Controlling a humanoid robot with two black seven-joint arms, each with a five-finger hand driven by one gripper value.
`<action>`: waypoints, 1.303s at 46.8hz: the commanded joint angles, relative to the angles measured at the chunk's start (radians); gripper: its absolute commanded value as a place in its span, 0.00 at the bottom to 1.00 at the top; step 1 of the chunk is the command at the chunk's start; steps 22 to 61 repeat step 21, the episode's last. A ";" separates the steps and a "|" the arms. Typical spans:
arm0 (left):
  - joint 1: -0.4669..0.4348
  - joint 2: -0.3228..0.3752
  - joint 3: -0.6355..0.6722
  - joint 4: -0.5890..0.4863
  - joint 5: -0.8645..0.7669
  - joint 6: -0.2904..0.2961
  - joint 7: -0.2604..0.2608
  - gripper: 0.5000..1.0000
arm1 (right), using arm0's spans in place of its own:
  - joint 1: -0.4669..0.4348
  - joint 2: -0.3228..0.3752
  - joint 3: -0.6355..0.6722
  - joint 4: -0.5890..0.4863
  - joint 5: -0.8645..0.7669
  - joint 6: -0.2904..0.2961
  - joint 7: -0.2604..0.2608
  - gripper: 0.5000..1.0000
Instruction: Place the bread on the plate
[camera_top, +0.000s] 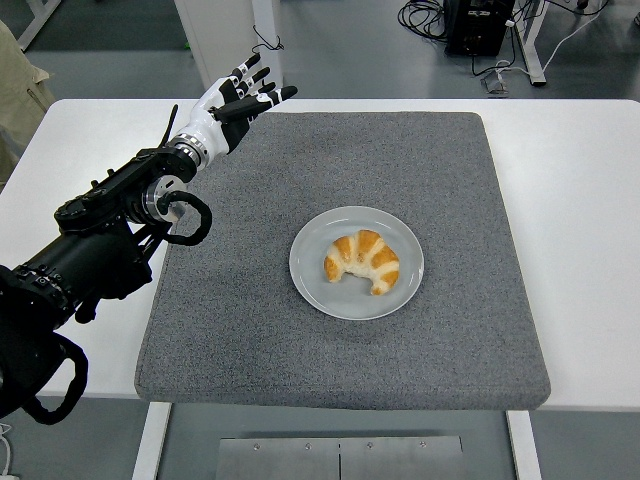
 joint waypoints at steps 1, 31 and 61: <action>-0.001 -0.002 0.001 0.007 -0.018 0.000 0.000 0.95 | 0.000 0.000 0.000 0.000 0.000 0.000 0.000 1.00; 0.001 0.002 0.010 0.030 -0.022 0.000 -0.008 0.94 | -0.005 0.000 -0.002 0.006 0.000 0.005 0.000 1.00; 0.001 0.002 0.010 0.030 -0.022 0.000 -0.008 0.94 | -0.005 0.000 -0.002 0.006 0.000 0.005 0.000 1.00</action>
